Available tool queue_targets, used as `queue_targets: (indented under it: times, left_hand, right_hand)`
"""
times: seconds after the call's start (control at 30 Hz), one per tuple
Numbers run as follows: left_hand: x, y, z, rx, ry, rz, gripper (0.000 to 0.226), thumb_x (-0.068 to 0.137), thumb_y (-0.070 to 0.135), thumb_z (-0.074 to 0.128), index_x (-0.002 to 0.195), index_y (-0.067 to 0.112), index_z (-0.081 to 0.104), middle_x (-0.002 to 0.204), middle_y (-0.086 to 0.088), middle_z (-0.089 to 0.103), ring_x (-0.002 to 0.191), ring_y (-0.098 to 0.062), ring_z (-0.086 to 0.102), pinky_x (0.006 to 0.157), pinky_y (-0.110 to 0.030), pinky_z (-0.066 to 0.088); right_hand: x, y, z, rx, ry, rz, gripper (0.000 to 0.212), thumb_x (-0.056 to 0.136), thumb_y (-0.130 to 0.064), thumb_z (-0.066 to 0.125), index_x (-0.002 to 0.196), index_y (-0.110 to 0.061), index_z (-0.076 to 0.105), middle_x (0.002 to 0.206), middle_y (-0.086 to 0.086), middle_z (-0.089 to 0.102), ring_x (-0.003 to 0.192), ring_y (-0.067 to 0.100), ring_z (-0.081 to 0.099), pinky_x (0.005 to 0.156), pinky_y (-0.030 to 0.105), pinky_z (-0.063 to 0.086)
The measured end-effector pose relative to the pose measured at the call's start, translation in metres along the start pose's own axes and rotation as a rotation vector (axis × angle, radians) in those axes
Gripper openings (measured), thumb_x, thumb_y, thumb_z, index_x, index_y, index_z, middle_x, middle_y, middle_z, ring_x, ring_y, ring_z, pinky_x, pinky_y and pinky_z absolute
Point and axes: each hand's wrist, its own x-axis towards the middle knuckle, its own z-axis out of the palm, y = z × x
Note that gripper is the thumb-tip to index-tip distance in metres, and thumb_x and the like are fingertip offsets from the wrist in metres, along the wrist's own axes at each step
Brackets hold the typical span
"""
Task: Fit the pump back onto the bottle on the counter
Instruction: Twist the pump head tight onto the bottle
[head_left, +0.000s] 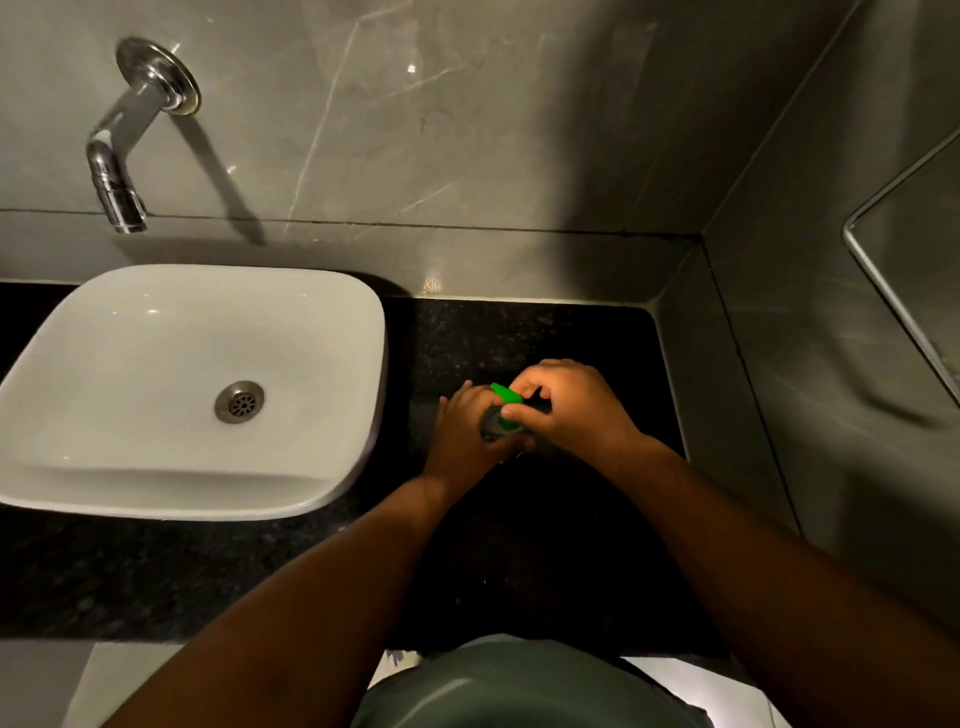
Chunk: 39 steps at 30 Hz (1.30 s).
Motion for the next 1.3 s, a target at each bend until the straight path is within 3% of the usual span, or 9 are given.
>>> queue_targets:
  times: [0.1, 0.23, 0.4, 0.6, 0.73, 0.87, 1.0, 1.13, 1.3]
  left_hand:
    - [0.007, 0.000, -0.003, -0.026, -0.027, 0.028, 0.045, 0.065, 0.050, 0.078, 0.097, 0.020, 0.069, 0.112, 0.000, 0.066, 0.119, -0.023, 0.054, 0.112, -0.058, 0.023]
    - [0.012, 0.000, -0.009, 0.034, -0.100, -0.041, 0.051, 0.067, 0.042, 0.083, 0.112, 0.021, 0.070, 0.132, -0.003, 0.059, 0.135, -0.027, 0.041, 0.116, -0.057, 0.014]
    - [0.008, -0.001, -0.014, 0.035, -0.102, -0.056, 0.045, 0.065, 0.045, 0.083, 0.103, 0.023, 0.072, 0.131, 0.000, 0.060, 0.135, -0.026, 0.041, 0.116, -0.056, 0.014]
    - [0.000, -0.002, -0.011, 0.044, -0.049, -0.100, 0.047, 0.062, 0.050, 0.083, 0.099, 0.025, 0.069, 0.119, 0.004, 0.064, 0.126, -0.023, 0.048, 0.112, -0.054, 0.020]
    - [-0.005, 0.002, -0.007, 0.003, 0.022, -0.110, 0.049, 0.060, 0.047, 0.085, 0.100, 0.024, 0.069, 0.113, 0.001, 0.067, 0.122, -0.023, 0.051, 0.112, -0.050, 0.023]
    - [-0.010, 0.000, -0.006, -0.074, 0.031, -0.137, 0.066, 0.058, 0.047, 0.086, 0.117, 0.026, 0.064, 0.130, -0.001, 0.060, 0.132, -0.020, 0.042, 0.114, -0.052, 0.023]
    - [-0.017, -0.009, -0.015, -0.087, -0.067, -0.212, 0.086, 0.055, 0.049, 0.088, 0.131, 0.030, 0.053, 0.141, 0.001, 0.051, 0.142, -0.026, 0.027, 0.118, -0.054, 0.014]
    - [-0.016, -0.005, -0.021, -0.018, -0.121, -0.185, 0.057, 0.053, 0.068, 0.074, 0.101, 0.039, 0.066, 0.104, 0.013, 0.070, 0.107, -0.008, 0.060, 0.111, -0.053, 0.028]
    - [-0.012, 0.002, -0.012, 0.195, -0.072, -0.244, 0.059, 0.051, 0.083, 0.063, 0.090, 0.038, 0.057, 0.086, 0.014, 0.071, 0.091, -0.008, 0.063, 0.111, -0.047, 0.022]
  right_hand:
    - [0.008, 0.000, -0.012, -0.025, -0.071, -0.001, 0.025, 0.075, -0.042, 0.069, 0.096, -0.027, 0.069, 0.093, -0.004, 0.067, 0.087, 0.015, 0.062, 0.082, 0.041, 0.051]
    - [0.023, -0.004, -0.029, -0.216, -0.355, -0.170, 0.023, 0.084, -0.037, 0.059, 0.106, -0.034, 0.065, 0.108, -0.003, 0.062, 0.102, 0.020, 0.059, 0.091, 0.042, 0.043]
    - [0.036, -0.013, -0.041, -0.321, -0.578, -0.305, 0.019, 0.089, -0.032, 0.052, 0.102, -0.040, 0.064, 0.113, -0.007, 0.057, 0.109, 0.016, 0.050, 0.093, 0.039, 0.032]
    - [0.042, -0.024, -0.043, -0.328, -0.645, -0.406, 0.022, 0.089, -0.023, 0.056, 0.105, -0.031, 0.067, 0.114, -0.001, 0.060, 0.106, 0.019, 0.054, 0.096, 0.040, 0.041]
    - [0.039, -0.021, -0.041, -0.318, -0.631, -0.385, 0.031, 0.089, -0.020, 0.057, 0.117, -0.029, 0.064, 0.119, 0.001, 0.058, 0.109, 0.020, 0.054, 0.097, 0.042, 0.043]
    - [0.030, -0.005, -0.034, -0.211, -0.505, -0.183, 0.071, 0.081, -0.021, 0.068, 0.140, -0.042, 0.035, 0.134, 0.001, 0.049, 0.119, 0.018, 0.049, 0.101, 0.035, 0.042]
    - [-0.007, 0.023, -0.009, 0.028, -0.226, 0.048, 0.063, 0.082, -0.018, 0.068, 0.139, -0.027, 0.043, 0.132, 0.006, 0.055, 0.121, 0.022, 0.053, 0.104, 0.043, 0.044]
    - [-0.036, 0.030, 0.028, 0.092, -0.269, 0.155, 0.061, 0.078, -0.024, 0.074, 0.134, -0.020, 0.050, 0.132, 0.005, 0.059, 0.120, 0.019, 0.055, 0.104, 0.037, 0.044]
    - [-0.035, 0.027, 0.053, 0.326, -0.143, 0.293, 0.055, 0.077, -0.020, 0.076, 0.127, -0.019, 0.055, 0.120, 0.005, 0.067, 0.109, 0.018, 0.063, 0.096, 0.036, 0.050]
